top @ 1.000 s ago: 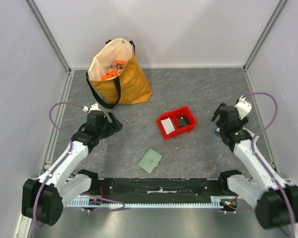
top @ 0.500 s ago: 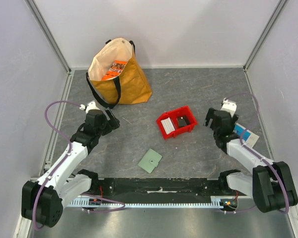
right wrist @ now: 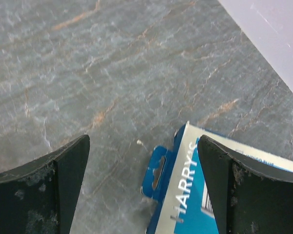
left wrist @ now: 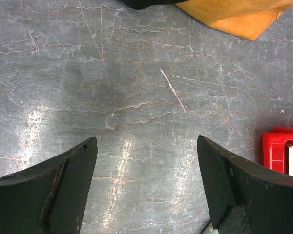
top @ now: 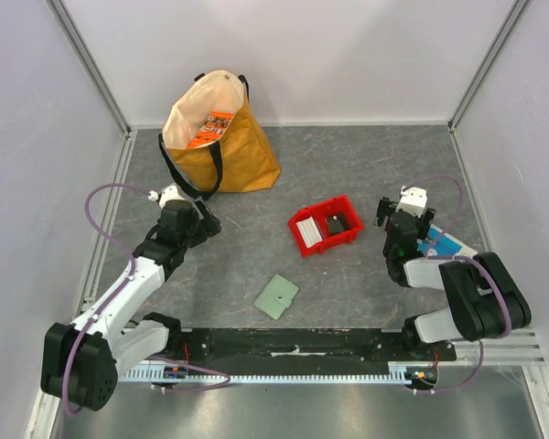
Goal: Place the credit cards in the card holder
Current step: Reset both arms
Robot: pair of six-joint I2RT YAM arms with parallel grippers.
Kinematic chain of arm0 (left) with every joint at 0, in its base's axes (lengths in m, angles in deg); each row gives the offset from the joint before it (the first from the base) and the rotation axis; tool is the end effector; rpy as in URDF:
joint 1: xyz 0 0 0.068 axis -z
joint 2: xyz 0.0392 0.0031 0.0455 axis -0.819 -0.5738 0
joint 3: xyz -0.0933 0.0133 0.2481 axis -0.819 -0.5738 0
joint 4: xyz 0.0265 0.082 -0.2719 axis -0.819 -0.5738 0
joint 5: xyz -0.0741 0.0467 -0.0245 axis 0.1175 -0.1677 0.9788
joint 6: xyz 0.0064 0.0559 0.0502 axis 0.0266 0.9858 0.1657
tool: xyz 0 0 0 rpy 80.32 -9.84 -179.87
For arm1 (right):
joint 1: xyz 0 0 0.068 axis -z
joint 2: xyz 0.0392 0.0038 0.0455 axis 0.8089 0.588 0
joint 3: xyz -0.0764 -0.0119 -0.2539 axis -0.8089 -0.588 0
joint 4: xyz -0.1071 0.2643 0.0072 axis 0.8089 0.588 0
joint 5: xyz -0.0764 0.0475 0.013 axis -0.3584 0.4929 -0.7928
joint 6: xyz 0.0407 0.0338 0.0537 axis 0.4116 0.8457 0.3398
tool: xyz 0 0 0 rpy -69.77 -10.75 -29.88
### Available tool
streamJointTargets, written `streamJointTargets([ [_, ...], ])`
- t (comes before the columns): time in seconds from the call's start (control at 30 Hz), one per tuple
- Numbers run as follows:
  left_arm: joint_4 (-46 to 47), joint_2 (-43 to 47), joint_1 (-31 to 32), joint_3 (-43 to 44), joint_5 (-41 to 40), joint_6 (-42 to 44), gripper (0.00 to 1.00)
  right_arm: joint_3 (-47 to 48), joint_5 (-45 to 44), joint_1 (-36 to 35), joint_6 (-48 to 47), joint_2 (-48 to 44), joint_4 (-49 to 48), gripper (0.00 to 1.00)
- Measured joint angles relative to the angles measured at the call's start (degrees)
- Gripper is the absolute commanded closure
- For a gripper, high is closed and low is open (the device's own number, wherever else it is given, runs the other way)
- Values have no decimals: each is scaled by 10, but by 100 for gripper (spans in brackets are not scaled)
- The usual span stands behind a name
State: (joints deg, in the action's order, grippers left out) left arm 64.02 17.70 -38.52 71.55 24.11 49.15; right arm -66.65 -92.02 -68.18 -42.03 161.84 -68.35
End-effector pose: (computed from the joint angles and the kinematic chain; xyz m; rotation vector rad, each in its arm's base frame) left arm 0.2539 -0.0615 0.1898 -0.5261 2.1794 -0.2857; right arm 0.2728 0.0306 0.1156 0.2622 1.8160 -0.3650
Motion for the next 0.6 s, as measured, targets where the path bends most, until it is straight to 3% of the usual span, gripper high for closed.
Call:
streamJointTargets([
  [0.3, 12, 0, 0, 0, 1, 0, 12, -35, 50, 47, -7, 69, -176, 2],
  [0.6, 14, 0, 0, 0, 1, 0, 12, -40, 85, 54, -8, 79, -214, 2],
])
